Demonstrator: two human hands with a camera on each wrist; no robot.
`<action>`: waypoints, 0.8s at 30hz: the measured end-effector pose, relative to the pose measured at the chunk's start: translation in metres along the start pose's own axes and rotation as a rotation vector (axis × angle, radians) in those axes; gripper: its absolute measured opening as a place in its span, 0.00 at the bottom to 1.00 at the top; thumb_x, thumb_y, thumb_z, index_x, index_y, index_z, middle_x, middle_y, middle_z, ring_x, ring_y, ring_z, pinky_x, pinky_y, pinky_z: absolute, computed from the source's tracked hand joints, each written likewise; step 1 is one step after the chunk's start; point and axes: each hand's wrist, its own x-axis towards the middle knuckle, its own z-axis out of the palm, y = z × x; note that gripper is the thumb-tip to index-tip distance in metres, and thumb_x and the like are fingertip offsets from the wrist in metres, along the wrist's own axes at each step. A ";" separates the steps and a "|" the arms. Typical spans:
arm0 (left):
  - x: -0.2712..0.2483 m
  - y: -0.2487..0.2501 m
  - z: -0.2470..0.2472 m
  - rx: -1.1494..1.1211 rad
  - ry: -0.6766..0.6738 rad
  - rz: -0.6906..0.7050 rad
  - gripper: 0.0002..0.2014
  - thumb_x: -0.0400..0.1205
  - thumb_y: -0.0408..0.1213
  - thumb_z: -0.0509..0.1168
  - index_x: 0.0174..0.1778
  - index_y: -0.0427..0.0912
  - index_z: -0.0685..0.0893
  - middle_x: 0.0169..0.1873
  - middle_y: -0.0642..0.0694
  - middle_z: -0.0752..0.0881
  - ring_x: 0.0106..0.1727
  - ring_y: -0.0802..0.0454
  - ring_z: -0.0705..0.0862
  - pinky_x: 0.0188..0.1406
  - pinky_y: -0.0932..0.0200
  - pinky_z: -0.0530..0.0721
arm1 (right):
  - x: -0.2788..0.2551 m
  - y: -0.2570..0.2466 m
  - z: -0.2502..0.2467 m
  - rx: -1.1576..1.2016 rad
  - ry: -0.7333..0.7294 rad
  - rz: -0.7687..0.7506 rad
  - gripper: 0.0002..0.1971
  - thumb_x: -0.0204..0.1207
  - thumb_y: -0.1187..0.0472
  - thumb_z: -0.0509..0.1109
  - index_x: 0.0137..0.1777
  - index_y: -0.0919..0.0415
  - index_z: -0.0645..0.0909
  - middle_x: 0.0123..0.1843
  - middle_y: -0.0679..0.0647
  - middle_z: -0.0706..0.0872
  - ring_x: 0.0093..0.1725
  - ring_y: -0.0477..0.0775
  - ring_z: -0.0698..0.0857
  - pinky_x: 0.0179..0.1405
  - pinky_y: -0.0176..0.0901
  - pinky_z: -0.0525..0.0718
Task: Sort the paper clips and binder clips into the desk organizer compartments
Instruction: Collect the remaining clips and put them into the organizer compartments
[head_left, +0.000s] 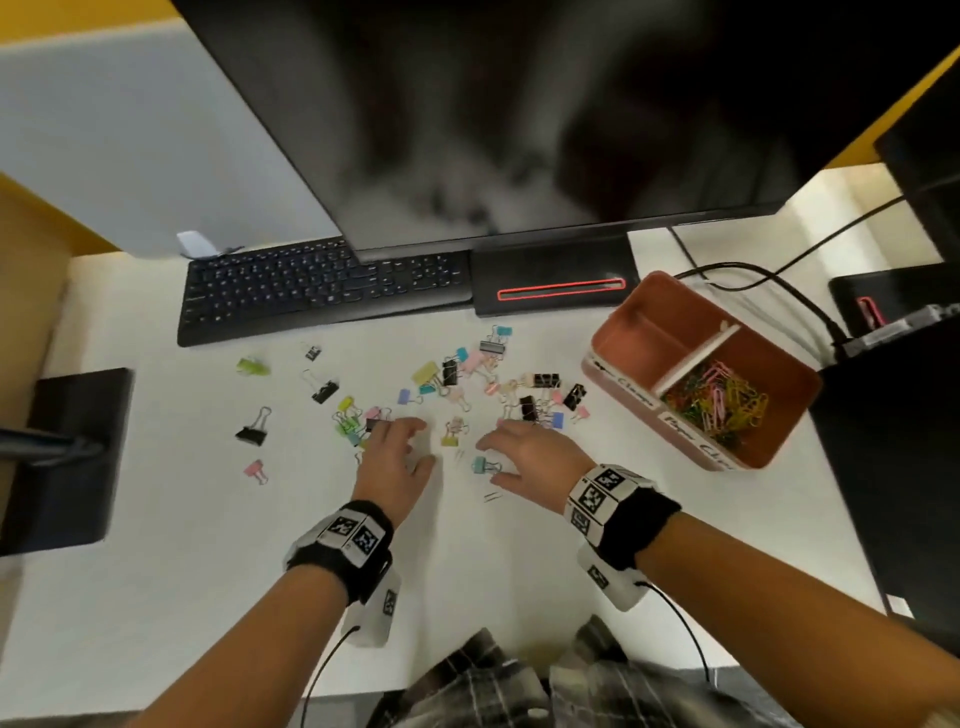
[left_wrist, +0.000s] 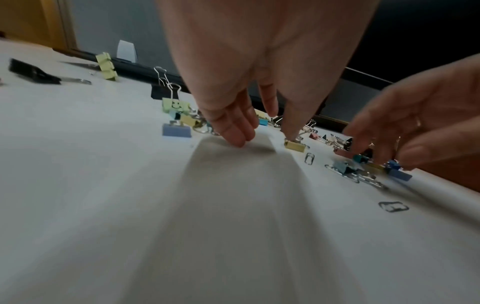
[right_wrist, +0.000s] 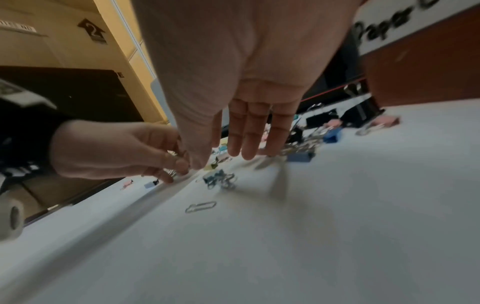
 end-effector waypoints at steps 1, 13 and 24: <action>0.003 0.002 0.002 -0.024 -0.004 0.007 0.20 0.75 0.33 0.69 0.63 0.42 0.76 0.57 0.44 0.74 0.48 0.51 0.78 0.52 0.59 0.79 | 0.007 -0.004 0.005 -0.006 -0.006 0.003 0.22 0.77 0.56 0.67 0.71 0.53 0.71 0.69 0.55 0.75 0.68 0.57 0.76 0.63 0.51 0.79; 0.031 0.013 0.011 -0.055 -0.052 0.048 0.13 0.76 0.31 0.67 0.56 0.41 0.82 0.51 0.41 0.81 0.43 0.53 0.79 0.47 0.66 0.74 | 0.016 -0.008 0.011 0.166 0.196 0.129 0.13 0.77 0.63 0.65 0.61 0.57 0.80 0.58 0.54 0.79 0.53 0.55 0.82 0.55 0.50 0.83; 0.005 -0.002 0.002 -0.015 -0.077 0.184 0.13 0.76 0.34 0.68 0.56 0.44 0.80 0.51 0.50 0.75 0.48 0.54 0.76 0.52 0.63 0.76 | -0.035 0.045 -0.009 -0.017 0.376 0.289 0.17 0.70 0.62 0.73 0.60 0.54 0.82 0.55 0.54 0.83 0.51 0.56 0.82 0.53 0.46 0.81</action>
